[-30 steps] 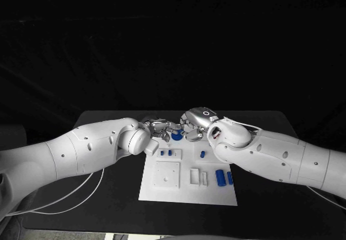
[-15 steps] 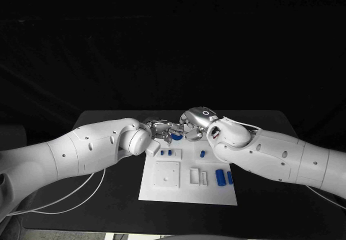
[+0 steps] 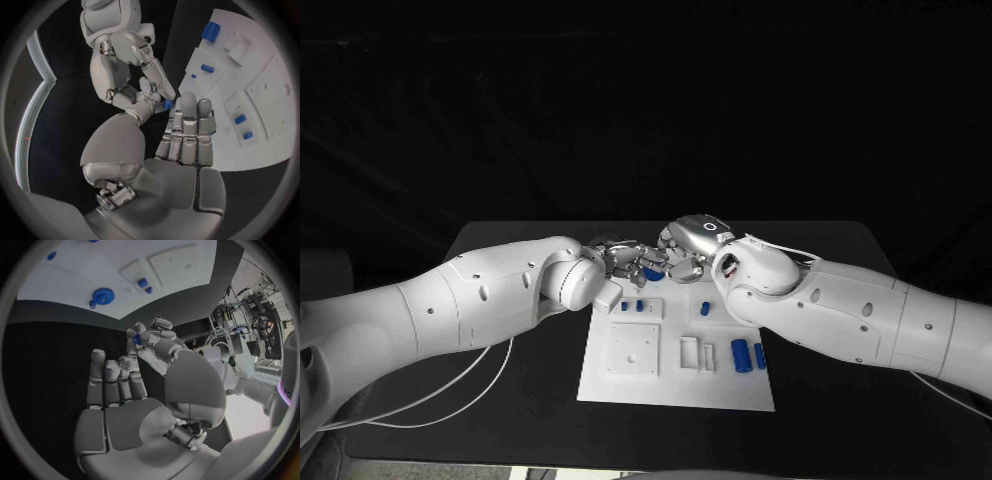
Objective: Assemble the parts on the task board
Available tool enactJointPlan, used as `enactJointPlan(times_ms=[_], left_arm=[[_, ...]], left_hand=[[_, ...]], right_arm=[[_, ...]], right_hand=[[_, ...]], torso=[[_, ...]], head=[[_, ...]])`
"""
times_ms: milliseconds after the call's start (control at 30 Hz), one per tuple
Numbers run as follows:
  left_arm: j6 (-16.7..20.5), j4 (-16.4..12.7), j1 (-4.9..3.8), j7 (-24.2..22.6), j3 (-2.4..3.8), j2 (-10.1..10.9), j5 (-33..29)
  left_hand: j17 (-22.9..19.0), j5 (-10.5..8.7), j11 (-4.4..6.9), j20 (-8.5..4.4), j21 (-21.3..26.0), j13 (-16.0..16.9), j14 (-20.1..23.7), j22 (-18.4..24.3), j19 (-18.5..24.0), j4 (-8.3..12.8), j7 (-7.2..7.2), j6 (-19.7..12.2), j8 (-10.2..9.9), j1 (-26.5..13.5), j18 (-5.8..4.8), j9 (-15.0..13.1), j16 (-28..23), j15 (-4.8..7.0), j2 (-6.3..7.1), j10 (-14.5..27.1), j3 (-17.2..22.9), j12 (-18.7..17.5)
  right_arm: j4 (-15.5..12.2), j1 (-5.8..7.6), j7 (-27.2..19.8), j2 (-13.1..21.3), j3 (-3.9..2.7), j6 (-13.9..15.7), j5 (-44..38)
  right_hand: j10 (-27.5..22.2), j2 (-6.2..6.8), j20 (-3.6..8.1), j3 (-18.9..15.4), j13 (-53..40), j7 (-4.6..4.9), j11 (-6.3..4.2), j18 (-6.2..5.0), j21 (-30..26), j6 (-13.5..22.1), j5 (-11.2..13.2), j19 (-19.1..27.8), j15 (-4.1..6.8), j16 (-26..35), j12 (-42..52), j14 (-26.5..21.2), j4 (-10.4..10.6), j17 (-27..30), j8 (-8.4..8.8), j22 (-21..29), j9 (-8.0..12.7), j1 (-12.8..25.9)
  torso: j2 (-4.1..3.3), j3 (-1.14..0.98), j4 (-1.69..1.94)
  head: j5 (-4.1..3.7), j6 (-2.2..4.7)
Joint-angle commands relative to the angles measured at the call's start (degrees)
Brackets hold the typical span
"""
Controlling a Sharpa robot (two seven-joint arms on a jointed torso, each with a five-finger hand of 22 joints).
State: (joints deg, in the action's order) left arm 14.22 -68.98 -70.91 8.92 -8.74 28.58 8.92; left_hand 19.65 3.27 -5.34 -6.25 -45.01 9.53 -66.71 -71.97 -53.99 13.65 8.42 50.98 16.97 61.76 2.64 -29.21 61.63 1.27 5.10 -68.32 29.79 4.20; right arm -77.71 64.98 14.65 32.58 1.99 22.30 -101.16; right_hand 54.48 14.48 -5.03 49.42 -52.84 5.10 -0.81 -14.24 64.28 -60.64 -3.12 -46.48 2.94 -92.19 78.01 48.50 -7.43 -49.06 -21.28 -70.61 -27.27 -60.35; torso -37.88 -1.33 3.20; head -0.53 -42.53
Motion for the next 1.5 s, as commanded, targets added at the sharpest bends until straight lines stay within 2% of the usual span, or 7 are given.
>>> enactJointPlan(times_ms=[33,267,533,900,1167,1333,1500], left_arm=[[-0.21,-0.01,-0.02,-0.35,0.04,-0.14,-0.42],[0.31,-0.07,-0.02,-0.64,0.04,-0.14,-0.44],[0.96,-0.09,-0.02,-0.69,0.04,0.08,-0.48],[1.03,-0.12,-0.02,-0.64,0.04,-0.03,-0.47],[1.56,-0.12,-0.02,-1.12,0.04,-0.05,-0.47],[1.92,-0.08,-0.02,-1.32,0.04,0.12,-0.47],[2.13,0.17,-0.02,-1.66,0.04,0.42,-0.47]], left_hand=[[0.14,-0.11,0.14,-0.35,0.31,-0.16,-0.43,-0.14,-0.06,0.5,0.01,0.61,0.39,0.01,2.95,0.12,-0.28,0.0,-0.79,-0.62,0.12,0.27],[0.42,-0.19,0.57,-0.62,0.26,-0.43,-0.68,-0.38,-0.22,1.2,-0.49,1.84,0.89,0.61,2.78,0.32,-0.31,0.4,-2.2,-2.11,0.83,0.63],[1.6,-0.39,1.72,-1.29,-0.59,-0.42,-1.98,-1.2,-1.14,1.48,-1.3,3.92,1.76,2.2,2.52,0.53,1.17,1.49,-2.64,-5.52,3.73,1.7],[2.76,-0.4,2.14,-1.88,-1.07,-0.49,-1.5,-2.17,-0.79,2.5,-1.69,5.02,2.19,3.36,2.07,0.8,2.64,1.92,-2.98,-6.78,5.61,1.7],[3.37,-0.39,2.54,-2.25,-1.5,-0.37,-1.65,-2.66,-1.04,2.69,-2.04,6.07,2.71,3.83,1.92,0.78,3.55,2.3,-3.2,-7.92,6.08,1.96],[3.56,-0.38,2.7,-2.42,-1.63,-0.33,-1.69,-2.82,-1.17,2.71,-2.17,6.46,2.9,3.89,1.88,0.77,3.85,2.45,-3.22,-8.34,6.17,2.04],[3.67,-0.37,2.77,-2.51,-1.71,-0.32,-1.73,-2.9,-1.26,2.73,-2.23,6.62,2.97,3.96,1.87,0.79,4.01,2.52,-3.25,-8.51,6.24,2.05]], right_arm=[[-0.06,0.02,-0.11,-0.09,-0.03,-0.48,-0.38],[-0.05,0.02,0.06,-0.08,-0.03,-1.11,-0.38],[-0.02,0.02,0.25,0.04,-0.03,-1.38,-0.38],[-0.17,0.02,-0.1,-0.12,-0.03,-1.47,-0.07],[0.07,0.02,-0.32,-0.26,-0.02,-1.88,0.56],[0.33,0.03,-0.12,-0.01,-0.02,-0.59,1.65],[0.3,0.03,-1.23,0.97,-0.02,4.38,3.79]], right_hand=[[0.43,0.65,0.0,0.08,0.05,0.12,0.01,-0.76,0.26,-0.18,-0.07,-0.36,-0.01,0.36,-0.38,0.38,0.14,0.06,0.23,0.1,0.01,-0.01],[0.42,0.69,0.0,0.07,0.06,0.14,0.02,-0.76,0.25,-0.16,-0.07,-0.35,-0.01,0.38,-0.4,0.38,0.18,0.06,0.25,0.11,0.02,0.01],[0.37,0.83,-0.02,-0.01,0.06,0.18,0.07,-0.76,0.21,-0.07,-0.06,-0.28,0.01,0.46,-0.46,0.37,0.26,0.09,0.34,0.13,0.04,0.06],[0.33,0.9,-0.03,-0.06,0.06,0.21,0.1,-0.76,0.18,-0.02,-0.05,-0.24,0.02,0.51,-0.5,0.37,0.31,0.1,0.4,0.14,0.04,0.08],[-0.1,1.63,-0.13,-0.78,0.08,0.49,0.36,-0.76,0.0,0.55,-0.06,0.15,0.01,0.84,-0.79,0.15,0.28,0.17,0.85,0.19,0.17,0.28],[-1.01,2.28,-0.42,-2.44,0.14,1.41,1.21,-0.76,-0.4,2.72,-0.18,1.01,-0.14,1.39,-1.28,-0.49,-0.31,0.26,2.33,0.25,0.84,0.4],[-2.64,2.68,-1.12,-5.89,0.59,3.88,3.52,-0.72,-1.38,8.95,-0.31,3.01,-0.62,2.47,-2.2,-1.93,-2.95,0.62,5.83,0.29,2.61,0.84]], torso=[[0.01,0.02,0.07],[-0.03,0.04,0.07],[-0.04,0.04,0.03],[-0.06,0.01,0.06],[-0.05,0.02,0.02],[-0.03,0.01,0.01],[-0.07,0.0,0.0]], head=[[0.0,-0.04],[0.0,-0.1],[-0.06,-0.11],[-0.09,-0.16],[-0.03,-0.18],[-0.03,-0.17],[0.08,-0.08]])
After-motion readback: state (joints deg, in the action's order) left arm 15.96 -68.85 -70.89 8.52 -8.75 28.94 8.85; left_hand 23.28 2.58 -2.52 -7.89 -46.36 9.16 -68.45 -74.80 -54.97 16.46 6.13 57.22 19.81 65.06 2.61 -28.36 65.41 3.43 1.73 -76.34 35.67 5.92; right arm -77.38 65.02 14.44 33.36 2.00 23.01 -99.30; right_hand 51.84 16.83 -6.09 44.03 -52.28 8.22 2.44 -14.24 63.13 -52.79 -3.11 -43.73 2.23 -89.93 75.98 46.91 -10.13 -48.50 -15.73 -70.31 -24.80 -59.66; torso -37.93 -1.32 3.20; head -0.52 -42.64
